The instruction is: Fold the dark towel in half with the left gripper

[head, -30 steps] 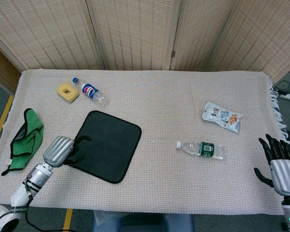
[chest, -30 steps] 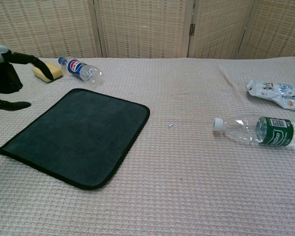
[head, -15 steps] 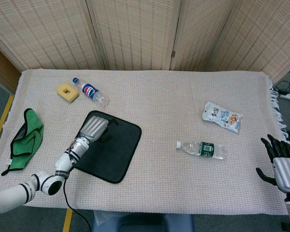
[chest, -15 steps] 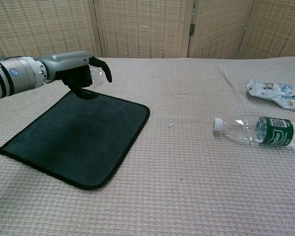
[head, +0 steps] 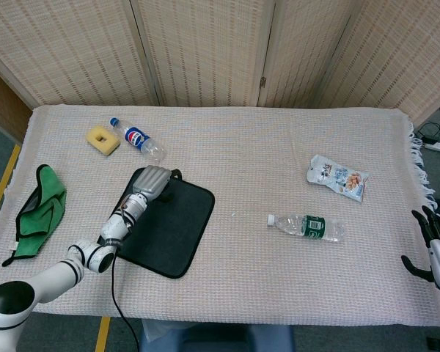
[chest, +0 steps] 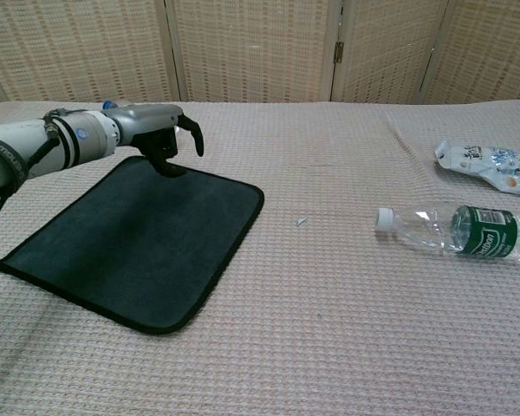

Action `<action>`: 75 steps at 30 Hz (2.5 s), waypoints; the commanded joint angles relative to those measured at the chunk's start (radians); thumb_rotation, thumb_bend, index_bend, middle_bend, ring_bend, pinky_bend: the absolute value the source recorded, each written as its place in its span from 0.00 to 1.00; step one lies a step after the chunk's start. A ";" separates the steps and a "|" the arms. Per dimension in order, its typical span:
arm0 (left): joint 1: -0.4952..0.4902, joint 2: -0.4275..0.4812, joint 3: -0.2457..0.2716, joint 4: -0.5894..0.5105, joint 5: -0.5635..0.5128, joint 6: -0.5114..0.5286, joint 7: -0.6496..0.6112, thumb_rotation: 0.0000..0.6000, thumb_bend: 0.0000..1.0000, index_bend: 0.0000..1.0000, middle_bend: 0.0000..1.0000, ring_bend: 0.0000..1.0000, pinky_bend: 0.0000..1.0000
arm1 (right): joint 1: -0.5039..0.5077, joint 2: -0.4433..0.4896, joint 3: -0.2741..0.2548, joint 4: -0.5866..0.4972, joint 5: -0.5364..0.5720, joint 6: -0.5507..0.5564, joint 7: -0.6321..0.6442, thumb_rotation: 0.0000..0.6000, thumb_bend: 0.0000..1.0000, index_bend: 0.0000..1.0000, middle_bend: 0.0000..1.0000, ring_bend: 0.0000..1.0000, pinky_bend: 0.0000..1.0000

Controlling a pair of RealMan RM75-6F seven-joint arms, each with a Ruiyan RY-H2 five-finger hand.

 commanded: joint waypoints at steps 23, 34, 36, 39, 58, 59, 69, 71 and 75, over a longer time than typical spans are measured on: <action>-0.130 -0.206 0.091 0.453 0.098 -0.154 -0.347 1.00 0.49 0.39 1.00 1.00 1.00 | 0.019 -0.004 0.003 0.041 0.055 -0.090 0.036 1.00 0.35 0.00 0.00 0.00 0.00; -0.143 -0.236 0.123 0.516 0.125 -0.178 -0.417 1.00 0.49 0.36 1.00 1.00 1.00 | 0.017 -0.001 0.004 0.046 0.063 -0.095 0.045 1.00 0.35 0.00 0.00 0.00 0.00; -0.144 -0.241 0.127 0.525 0.128 -0.182 -0.424 1.00 0.49 0.37 1.00 1.00 1.00 | 0.016 -0.001 0.004 0.046 0.063 -0.095 0.047 1.00 0.35 0.00 0.00 0.00 0.00; -0.145 -0.248 0.132 0.536 0.131 -0.189 -0.432 1.00 0.49 0.37 1.00 1.00 1.00 | 0.015 0.001 0.003 0.045 0.060 -0.095 0.051 1.00 0.35 0.00 0.00 0.00 0.00; -0.120 -0.267 0.147 0.569 0.142 -0.105 -0.442 1.00 0.49 0.57 1.00 1.00 1.00 | 0.017 0.001 0.000 0.044 0.056 -0.102 0.051 1.00 0.35 0.00 0.00 0.00 0.00; -0.117 -0.266 0.148 0.567 0.144 -0.094 -0.442 1.00 0.49 0.58 1.00 1.00 1.00 | 0.017 0.001 0.000 0.043 0.056 -0.103 0.051 1.00 0.35 0.00 0.00 0.00 0.00; -0.001 -0.212 0.177 0.459 0.178 0.177 -0.406 1.00 0.49 0.59 1.00 1.00 1.00 | 0.015 0.004 -0.008 0.030 0.031 -0.088 0.045 1.00 0.35 0.00 0.00 0.00 0.00; 0.038 -0.190 0.184 0.413 0.185 0.250 -0.388 1.00 0.49 0.59 1.00 1.00 1.00 | 0.013 0.004 -0.010 0.025 0.024 -0.081 0.042 1.00 0.35 0.00 0.00 0.00 0.00; 0.133 -0.130 0.198 0.264 0.192 0.382 -0.330 1.00 0.49 0.59 1.00 1.00 1.00 | 0.010 0.003 -0.016 0.014 0.004 -0.066 0.029 1.00 0.35 0.00 0.00 0.00 0.00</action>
